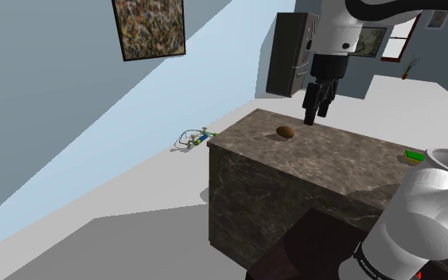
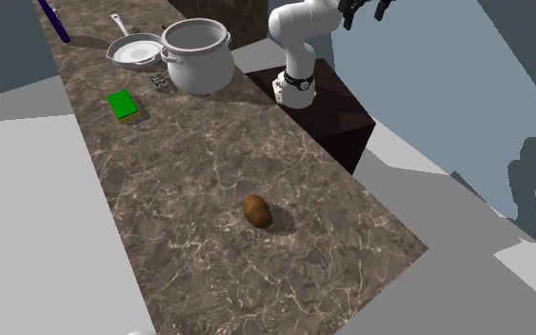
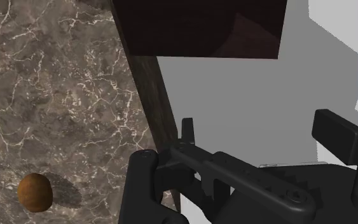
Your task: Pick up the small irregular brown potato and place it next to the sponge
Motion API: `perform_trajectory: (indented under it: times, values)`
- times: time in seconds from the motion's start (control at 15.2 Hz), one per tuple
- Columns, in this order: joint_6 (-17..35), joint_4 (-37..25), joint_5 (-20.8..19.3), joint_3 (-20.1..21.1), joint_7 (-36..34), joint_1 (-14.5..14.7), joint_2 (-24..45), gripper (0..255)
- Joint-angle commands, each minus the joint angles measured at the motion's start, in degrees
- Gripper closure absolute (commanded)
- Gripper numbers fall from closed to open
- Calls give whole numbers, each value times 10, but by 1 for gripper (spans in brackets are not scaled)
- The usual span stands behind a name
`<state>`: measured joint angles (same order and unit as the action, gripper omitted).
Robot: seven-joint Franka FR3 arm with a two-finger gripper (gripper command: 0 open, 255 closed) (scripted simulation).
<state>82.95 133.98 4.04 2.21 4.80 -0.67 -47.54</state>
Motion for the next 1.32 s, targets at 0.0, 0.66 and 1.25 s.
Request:
perform_trajectory:
  times: [0.0, 0.66, 1.25]
  values:
    - [0, 0, 0, 0, 0, 0, 0, 0]
    - [115, -13, -37, -113, 111, -30, 131, 0]
    - [195, -87, -16, -206, 219, -43, 298, 0]
